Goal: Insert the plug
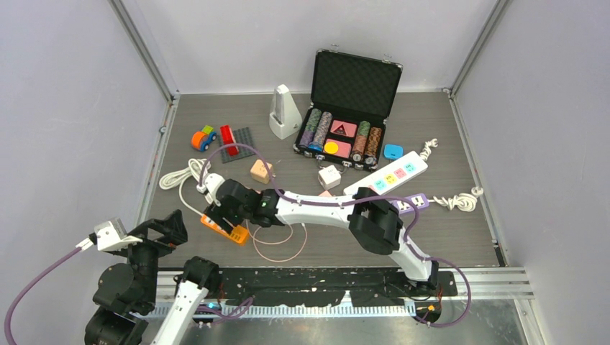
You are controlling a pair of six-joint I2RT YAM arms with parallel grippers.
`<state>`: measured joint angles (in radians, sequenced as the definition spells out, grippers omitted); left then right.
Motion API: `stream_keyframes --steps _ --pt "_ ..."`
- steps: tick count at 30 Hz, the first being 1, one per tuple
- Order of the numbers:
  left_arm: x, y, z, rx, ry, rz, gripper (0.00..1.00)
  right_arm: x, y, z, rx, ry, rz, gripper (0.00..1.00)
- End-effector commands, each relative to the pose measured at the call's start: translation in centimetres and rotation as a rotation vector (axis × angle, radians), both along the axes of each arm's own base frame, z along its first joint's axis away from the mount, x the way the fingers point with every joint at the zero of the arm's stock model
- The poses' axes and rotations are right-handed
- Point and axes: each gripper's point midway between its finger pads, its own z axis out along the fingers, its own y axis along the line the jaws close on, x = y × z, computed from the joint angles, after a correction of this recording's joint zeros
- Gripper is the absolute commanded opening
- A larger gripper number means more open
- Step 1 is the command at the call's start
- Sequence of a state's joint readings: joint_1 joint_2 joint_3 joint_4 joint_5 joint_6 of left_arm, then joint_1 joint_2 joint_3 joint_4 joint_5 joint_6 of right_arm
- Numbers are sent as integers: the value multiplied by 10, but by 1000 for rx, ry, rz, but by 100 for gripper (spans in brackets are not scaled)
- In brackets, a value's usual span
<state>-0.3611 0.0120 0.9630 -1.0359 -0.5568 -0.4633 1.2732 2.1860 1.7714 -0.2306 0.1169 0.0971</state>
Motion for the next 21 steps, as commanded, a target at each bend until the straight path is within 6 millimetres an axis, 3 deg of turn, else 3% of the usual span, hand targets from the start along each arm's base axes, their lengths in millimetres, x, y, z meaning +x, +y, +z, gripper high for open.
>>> stream_keyframes --steps 1,12,21 --pt "3 1 11 2 -34 8 100 4 19 20 47 -27 26 66" --pt "4 1 10 3 -30 11 100 5 25 4 9 -14 34 62" --pt "4 1 8 4 -25 11 100 11 26 -10 -24 -2 -11 46"
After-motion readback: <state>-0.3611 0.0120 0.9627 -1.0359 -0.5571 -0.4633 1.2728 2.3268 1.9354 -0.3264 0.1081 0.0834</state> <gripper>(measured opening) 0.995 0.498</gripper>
